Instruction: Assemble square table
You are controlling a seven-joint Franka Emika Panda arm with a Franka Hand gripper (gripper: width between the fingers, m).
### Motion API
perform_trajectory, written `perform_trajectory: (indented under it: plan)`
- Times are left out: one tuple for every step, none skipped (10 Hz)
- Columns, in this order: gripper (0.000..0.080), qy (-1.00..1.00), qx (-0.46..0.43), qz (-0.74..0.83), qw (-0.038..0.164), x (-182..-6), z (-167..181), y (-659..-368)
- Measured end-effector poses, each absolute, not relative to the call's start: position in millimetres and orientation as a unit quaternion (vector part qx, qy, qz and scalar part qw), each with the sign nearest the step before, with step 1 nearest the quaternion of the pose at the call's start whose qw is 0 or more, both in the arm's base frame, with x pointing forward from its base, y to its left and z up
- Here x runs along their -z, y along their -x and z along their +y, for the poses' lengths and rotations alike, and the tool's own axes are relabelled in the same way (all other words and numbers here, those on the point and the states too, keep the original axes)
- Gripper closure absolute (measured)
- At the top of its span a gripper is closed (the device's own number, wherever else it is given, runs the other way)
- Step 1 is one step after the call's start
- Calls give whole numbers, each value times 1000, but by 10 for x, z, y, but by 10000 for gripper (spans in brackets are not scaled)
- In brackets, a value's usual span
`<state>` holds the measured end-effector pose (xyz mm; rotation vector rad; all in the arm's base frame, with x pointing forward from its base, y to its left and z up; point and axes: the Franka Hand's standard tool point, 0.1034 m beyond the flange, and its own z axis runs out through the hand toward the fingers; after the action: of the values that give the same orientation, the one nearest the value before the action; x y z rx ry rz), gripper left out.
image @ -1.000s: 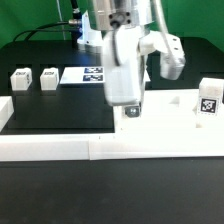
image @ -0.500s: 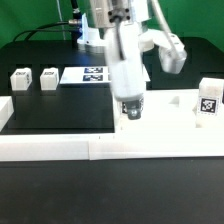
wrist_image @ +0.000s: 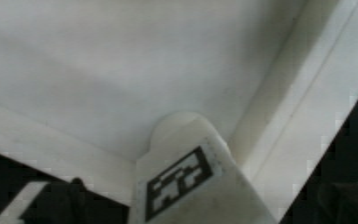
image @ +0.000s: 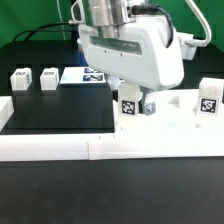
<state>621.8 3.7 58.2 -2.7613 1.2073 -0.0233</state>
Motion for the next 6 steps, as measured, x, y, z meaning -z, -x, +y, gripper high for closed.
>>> perform_trajectory:
  plan:
    - [150,957,20,285,60,-597,5,-6243]
    - [150,962,22,265,60,-593,-1,-6240]
    - [150,959,22,275,60,-593,1,-6240]
    - [240,957,21,282,60,-592,-1,-6240]
    - [424,957,21,282,60,-592,-1,-6240]
    - [515,945,19,321,61,-592,1,-6240]
